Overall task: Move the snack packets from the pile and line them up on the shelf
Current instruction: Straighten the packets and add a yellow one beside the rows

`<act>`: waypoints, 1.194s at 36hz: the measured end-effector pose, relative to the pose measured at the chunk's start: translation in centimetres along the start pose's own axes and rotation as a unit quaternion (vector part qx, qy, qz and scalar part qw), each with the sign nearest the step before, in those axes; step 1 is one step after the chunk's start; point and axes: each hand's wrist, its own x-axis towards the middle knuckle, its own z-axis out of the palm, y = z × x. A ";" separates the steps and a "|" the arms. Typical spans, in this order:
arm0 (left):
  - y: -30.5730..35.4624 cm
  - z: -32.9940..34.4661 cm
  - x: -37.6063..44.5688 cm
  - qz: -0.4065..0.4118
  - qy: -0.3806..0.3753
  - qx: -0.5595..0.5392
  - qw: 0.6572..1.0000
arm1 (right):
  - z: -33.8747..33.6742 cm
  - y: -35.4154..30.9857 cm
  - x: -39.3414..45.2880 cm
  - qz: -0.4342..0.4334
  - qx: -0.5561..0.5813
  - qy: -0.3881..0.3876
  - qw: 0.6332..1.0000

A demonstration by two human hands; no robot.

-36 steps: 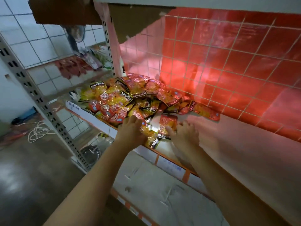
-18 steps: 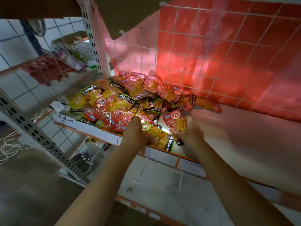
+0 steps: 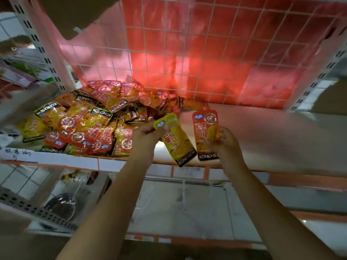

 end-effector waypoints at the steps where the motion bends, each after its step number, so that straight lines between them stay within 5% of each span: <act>1: -0.1 1.1 0.0 -0.014 -0.008 -0.030 0.999 | -1.1 -0.1 0.0 -0.002 0.008 0.004 1.000; 8: -1.4 9.7 -1.2 -0.060 -0.027 -0.129 0.989 | -9.9 -0.6 -0.1 -0.008 0.096 0.005 0.995; 22: -7.3 33.4 -5.8 -0.086 -0.068 -0.138 0.984 | -33.3 0.8 1.0 0.020 0.094 0.038 0.995; 28: -8.9 39.1 -6.2 -0.117 -0.038 -0.129 0.984 | -39.3 1.5 1.1 0.037 0.110 0.089 0.989; 43: -12.0 52.2 -7.9 -0.214 -0.127 -0.091 0.964 | -52.9 1.1 3.0 0.016 0.092 0.165 0.982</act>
